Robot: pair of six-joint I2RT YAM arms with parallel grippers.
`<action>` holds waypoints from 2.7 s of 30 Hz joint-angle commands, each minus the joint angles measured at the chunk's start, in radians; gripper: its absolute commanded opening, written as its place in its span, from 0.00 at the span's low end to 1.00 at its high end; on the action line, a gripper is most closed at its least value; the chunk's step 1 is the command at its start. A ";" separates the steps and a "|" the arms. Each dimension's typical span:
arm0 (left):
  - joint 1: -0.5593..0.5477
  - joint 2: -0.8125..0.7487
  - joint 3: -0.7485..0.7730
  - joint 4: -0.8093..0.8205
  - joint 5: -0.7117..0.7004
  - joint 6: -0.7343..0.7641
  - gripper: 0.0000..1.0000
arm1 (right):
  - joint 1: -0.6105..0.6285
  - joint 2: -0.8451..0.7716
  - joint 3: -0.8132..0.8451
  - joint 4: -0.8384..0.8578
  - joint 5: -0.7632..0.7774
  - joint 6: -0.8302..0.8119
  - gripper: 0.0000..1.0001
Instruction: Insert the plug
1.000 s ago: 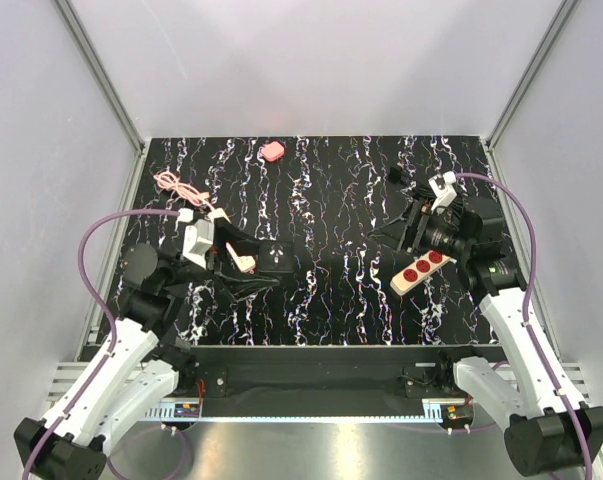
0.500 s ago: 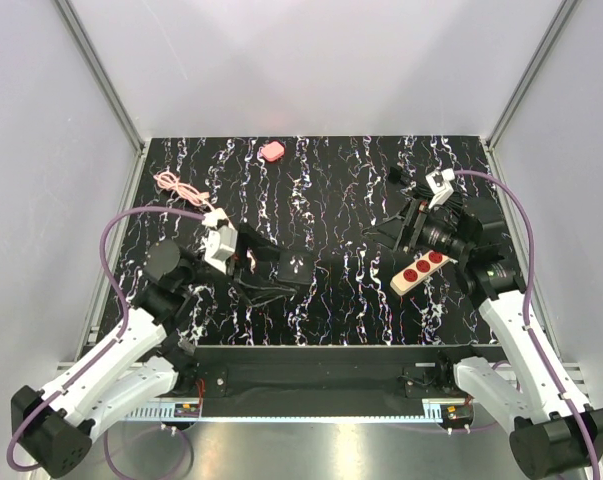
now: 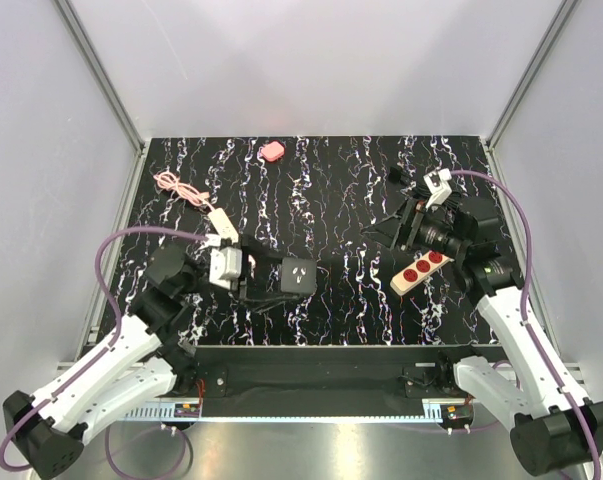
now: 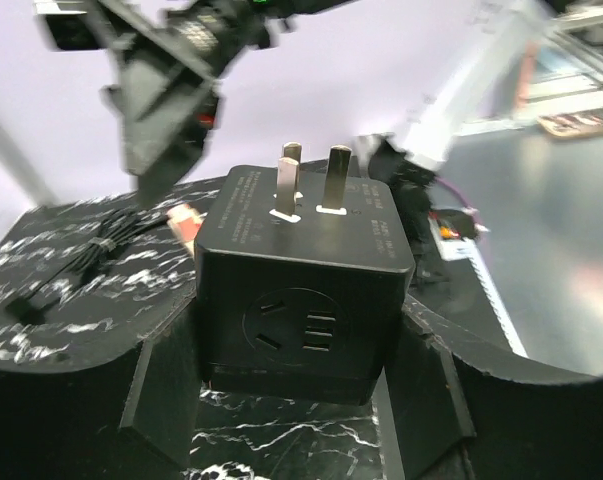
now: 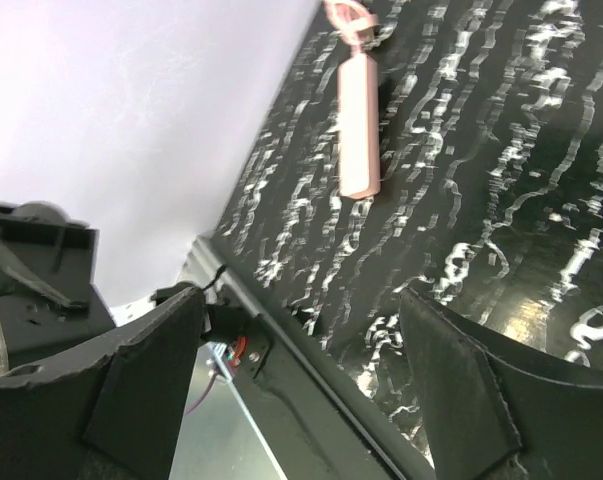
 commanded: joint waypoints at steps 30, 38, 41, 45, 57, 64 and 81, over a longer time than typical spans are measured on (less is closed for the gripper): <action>-0.005 0.273 0.242 0.159 -1.144 -1.524 0.00 | 0.435 0.126 0.116 0.689 0.387 -0.724 0.86; -0.008 0.300 0.242 0.202 -1.101 -1.564 0.00 | 0.567 0.208 0.205 0.633 0.461 -0.851 0.90; -0.013 0.288 0.231 0.203 -1.104 -1.552 0.00 | 0.604 0.256 0.216 0.639 0.501 -0.903 0.91; -0.017 0.297 0.211 0.231 -1.076 -1.559 0.00 | 0.625 0.319 0.211 0.702 0.553 -0.920 0.95; -0.040 0.296 0.177 0.259 -1.066 -1.602 0.00 | 0.658 0.434 0.205 0.950 0.702 -0.977 0.94; -0.046 0.294 0.163 0.268 -1.073 -1.607 0.00 | 0.659 0.446 0.220 0.938 0.679 -0.971 0.76; -0.062 0.305 0.148 0.280 -1.036 -1.504 0.89 | 0.658 0.379 0.180 0.845 0.823 -0.917 0.00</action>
